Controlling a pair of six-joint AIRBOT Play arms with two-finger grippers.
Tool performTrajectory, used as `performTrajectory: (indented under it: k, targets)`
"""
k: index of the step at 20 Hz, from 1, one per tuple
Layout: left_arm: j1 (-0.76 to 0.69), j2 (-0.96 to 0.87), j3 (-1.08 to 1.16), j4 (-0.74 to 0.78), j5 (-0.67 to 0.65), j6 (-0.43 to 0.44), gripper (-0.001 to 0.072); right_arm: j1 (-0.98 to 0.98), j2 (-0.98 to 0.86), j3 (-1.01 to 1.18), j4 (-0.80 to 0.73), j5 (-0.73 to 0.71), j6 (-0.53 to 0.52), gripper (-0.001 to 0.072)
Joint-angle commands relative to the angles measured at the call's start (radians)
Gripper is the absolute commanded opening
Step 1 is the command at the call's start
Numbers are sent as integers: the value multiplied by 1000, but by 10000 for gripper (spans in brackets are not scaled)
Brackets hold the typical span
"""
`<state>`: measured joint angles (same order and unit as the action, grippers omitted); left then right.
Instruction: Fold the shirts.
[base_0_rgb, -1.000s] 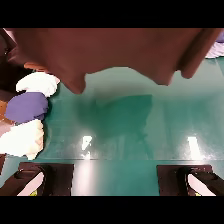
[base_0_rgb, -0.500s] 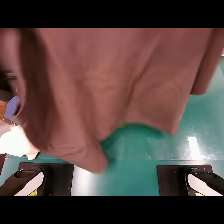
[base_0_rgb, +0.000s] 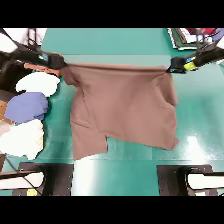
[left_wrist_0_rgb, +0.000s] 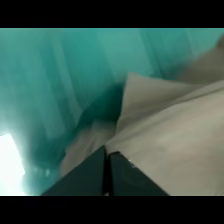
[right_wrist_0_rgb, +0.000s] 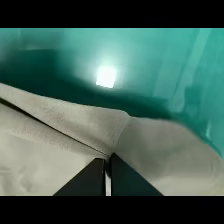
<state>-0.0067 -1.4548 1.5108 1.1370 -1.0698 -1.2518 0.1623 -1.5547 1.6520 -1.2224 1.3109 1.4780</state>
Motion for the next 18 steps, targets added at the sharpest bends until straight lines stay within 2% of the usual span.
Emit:
performTrajectory:
  k: [1,3,4,5,6,7,8,9,11,13,15,18]
  targets:
    - [1,-160,-34,-14,105,-6,24,0,-134,-43,10,-135,-4,15]
    - [1,-188,-34,-21,142,-24,26,0,-173,-43,67,-185,-5,15]
    - [1,-193,-34,-21,148,-35,56,0,-185,-43,92,-205,-5,15]
    - [2,-193,-34,-21,153,-36,315,0,-195,-42,118,-225,-5,16]
    - [2,-192,-34,-21,150,-52,511,0,-200,-42,139,-242,-5,22]
    - [2,-190,-32,-19,142,-59,550,-2,-202,-41,157,-254,-5,152]
    - [2,-190,-21,-16,120,-59,550,-4,-202,-34,158,-248,-5,344]
    - [11,-190,5,-16,66,-65,550,-13,-201,-11,157,-207,-5,366]
    - [51,-183,69,-18,-92,-92,550,-41,-196,56,158,-58,-43,365]
    - [94,-138,54,-19,-195,-90,550,-68,-150,66,158,72,-95,364]
    - [123,-66,-42,-19,-215,-78,550,-97,-62,2,158,138,-122,364]
    - [130,38,-286,-25,-201,-49,550,-142,104,-168,158,155,-127,366]
